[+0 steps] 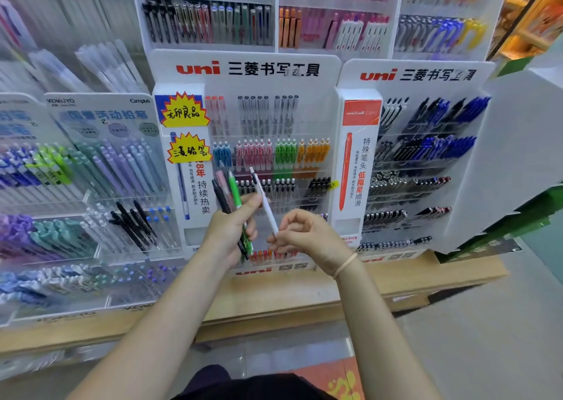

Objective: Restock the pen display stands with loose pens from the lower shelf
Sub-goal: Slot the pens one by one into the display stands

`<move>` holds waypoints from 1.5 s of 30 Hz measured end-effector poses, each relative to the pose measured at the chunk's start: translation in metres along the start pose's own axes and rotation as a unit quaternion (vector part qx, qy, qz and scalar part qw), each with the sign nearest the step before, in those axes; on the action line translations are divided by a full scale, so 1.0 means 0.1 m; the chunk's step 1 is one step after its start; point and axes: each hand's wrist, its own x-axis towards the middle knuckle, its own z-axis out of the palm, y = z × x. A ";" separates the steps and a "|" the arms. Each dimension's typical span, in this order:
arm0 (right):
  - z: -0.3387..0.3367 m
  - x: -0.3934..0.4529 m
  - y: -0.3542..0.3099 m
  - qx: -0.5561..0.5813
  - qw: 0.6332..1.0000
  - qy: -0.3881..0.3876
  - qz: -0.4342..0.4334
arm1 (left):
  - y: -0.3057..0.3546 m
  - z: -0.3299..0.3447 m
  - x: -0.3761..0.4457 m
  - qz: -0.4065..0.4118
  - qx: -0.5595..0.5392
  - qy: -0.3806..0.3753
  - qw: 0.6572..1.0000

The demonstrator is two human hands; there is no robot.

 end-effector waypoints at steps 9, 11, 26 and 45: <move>-0.04 0.14 -0.28 -0.025 0.987 0.109 -0.114 | -0.07 -0.05 -0.09 0.010 0.178 -0.020 0.984; -0.03 0.16 -0.33 -0.027 0.987 0.108 -0.119 | -0.06 -0.02 -0.09 0.018 0.195 -0.023 0.980; -0.63 0.12 -0.77 -0.121 0.920 0.287 -0.237 | 0.02 0.27 0.17 0.027 0.178 -0.013 0.984; -0.53 0.70 -0.17 -0.314 0.893 0.272 -0.174 | -0.14 0.26 0.34 -0.054 0.119 -0.029 0.991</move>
